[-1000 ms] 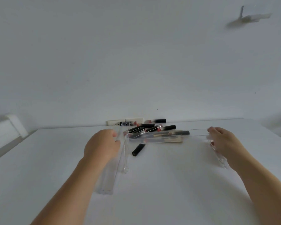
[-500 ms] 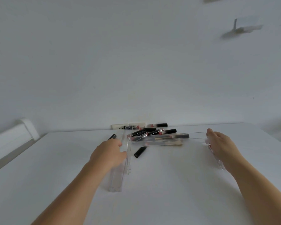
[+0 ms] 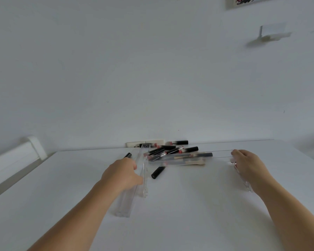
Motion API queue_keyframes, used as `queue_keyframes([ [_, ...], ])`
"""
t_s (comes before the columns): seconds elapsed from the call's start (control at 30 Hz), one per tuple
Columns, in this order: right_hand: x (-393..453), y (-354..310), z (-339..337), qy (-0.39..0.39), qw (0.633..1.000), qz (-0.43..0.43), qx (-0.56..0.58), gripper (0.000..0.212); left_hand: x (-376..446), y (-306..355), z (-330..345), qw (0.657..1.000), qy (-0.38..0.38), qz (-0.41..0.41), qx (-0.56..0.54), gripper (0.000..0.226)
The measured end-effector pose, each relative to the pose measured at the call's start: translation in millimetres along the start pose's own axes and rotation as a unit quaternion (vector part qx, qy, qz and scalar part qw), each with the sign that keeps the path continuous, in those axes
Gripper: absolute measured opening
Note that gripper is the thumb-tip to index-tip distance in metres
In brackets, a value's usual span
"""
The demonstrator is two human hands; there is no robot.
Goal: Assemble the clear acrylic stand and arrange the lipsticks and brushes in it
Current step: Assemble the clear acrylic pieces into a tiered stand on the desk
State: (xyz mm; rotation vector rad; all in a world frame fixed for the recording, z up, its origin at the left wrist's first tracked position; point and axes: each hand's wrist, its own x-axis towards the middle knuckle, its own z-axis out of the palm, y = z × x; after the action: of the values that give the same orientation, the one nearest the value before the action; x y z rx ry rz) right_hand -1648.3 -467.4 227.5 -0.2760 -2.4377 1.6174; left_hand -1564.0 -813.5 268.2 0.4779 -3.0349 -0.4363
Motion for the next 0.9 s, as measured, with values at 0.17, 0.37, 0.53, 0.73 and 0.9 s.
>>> queue_keyframes([
  [0.17, 3.3, 3.3, 1.2, 0.002, 1.0, 0.011, 0.023, 0.043, 1.4, -5.8, -4.3, 0.999, 0.002, -0.011, -0.033, 0.064],
  [0.37, 3.2, 3.5, 0.2, -0.001, 0.999, 0.023, 0.048, 0.043, -1.3, -12.4, -28.6, 0.991, 0.029, 0.027, -0.126, 0.056],
  [0.53, -3.1, -5.2, -4.8, -0.012, 0.998, 0.02, 0.055, 0.027, -8.2, 9.5, -39.6, 0.958, 0.077, 0.164, -0.222, 0.053],
  [0.73, -1.0, -13.6, -34.2, 0.007, 0.983, -0.047, 0.175, 0.03, -7.5, 52.8, -19.3, 0.939, 0.025, 0.292, -0.18, 0.049],
  [0.9, -6.2, -12.8, -45.0, -0.06, 0.975, -0.146, 0.158, 0.03, 4.0, 71.2, 1.4, 0.926, 0.01, 0.358, -0.117, 0.045],
])
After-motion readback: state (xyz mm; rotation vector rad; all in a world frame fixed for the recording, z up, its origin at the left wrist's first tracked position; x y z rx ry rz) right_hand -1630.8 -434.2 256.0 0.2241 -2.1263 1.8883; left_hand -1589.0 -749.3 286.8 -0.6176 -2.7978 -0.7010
